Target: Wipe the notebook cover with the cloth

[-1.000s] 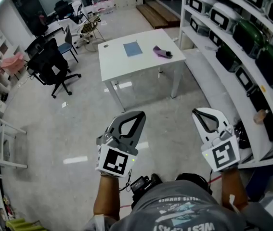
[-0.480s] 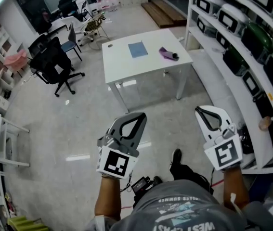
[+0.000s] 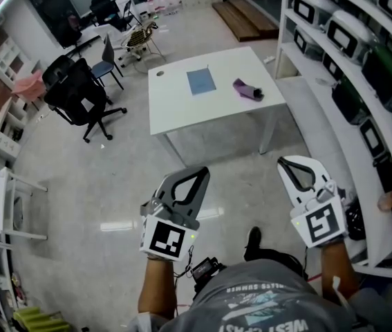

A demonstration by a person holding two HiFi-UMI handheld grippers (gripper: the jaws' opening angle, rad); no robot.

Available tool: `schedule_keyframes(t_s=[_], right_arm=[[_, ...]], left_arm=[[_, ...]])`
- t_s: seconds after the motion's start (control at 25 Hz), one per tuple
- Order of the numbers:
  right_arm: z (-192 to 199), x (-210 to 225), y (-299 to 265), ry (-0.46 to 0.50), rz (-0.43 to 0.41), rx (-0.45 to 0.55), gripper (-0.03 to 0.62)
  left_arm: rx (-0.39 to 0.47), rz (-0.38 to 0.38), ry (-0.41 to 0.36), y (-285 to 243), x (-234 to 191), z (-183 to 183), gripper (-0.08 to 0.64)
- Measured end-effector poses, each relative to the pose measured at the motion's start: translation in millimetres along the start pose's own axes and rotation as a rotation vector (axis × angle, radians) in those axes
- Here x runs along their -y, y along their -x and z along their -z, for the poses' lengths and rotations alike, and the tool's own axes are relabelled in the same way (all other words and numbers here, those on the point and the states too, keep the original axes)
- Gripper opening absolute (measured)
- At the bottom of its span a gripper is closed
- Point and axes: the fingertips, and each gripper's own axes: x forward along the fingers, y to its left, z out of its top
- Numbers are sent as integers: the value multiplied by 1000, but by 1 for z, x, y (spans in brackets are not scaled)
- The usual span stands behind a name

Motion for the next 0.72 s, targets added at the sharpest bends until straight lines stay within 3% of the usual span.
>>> schedule_keyframes(t_s=[0.72], right_arm=[[46, 112, -72, -20, -68, 67, 31]], left_arm=[[-72, -53, -17, -128, -48, -8, 3]])
